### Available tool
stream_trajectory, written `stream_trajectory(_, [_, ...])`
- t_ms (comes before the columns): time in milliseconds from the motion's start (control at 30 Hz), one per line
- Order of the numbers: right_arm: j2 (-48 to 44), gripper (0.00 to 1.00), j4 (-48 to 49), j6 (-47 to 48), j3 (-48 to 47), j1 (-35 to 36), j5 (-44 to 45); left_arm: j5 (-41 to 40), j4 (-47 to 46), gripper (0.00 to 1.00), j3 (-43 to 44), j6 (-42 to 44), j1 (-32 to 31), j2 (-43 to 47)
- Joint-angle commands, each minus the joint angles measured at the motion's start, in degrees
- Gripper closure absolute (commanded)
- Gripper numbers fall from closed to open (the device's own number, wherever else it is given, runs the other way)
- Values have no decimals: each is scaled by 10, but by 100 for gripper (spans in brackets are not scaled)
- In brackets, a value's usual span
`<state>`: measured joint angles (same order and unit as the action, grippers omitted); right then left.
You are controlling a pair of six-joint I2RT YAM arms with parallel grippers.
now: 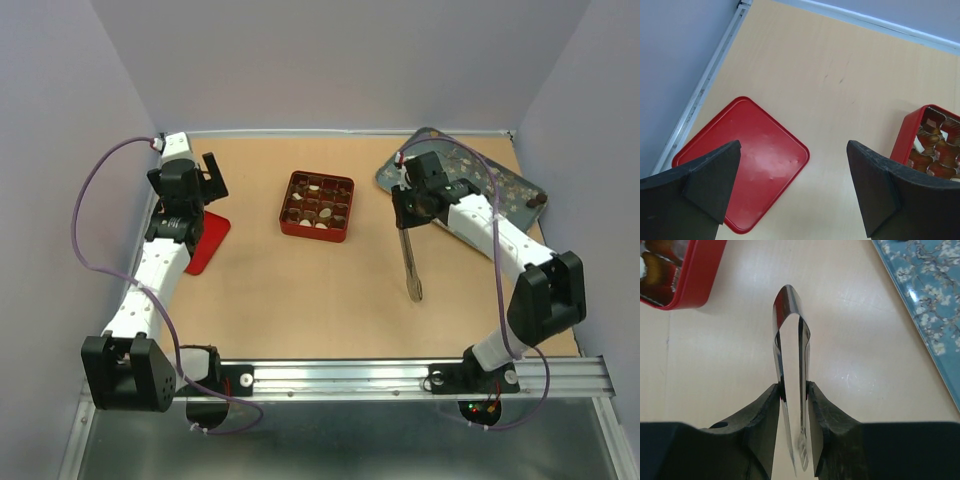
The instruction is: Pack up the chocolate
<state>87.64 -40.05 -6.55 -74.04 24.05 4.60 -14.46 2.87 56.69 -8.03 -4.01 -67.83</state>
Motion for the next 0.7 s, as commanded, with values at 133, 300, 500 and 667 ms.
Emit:
stream_trajectory(133, [92,64,98,41,-7,-50,-91,-19,-23,1,-13,-34,3,-2])
stream_trajectory(300, [144,62,121,43,-26,-59,-93,-25,-7,1,-34,-82,31,-7])
stream_trajectory(500, [183,58,144,37,-30,-59,-78,5,-1,1,-95,-154,94,10])
stream_trajectory(667, [188,46,162,41,-22,-59,-77,-6,2,1,-142,-194,117,32])
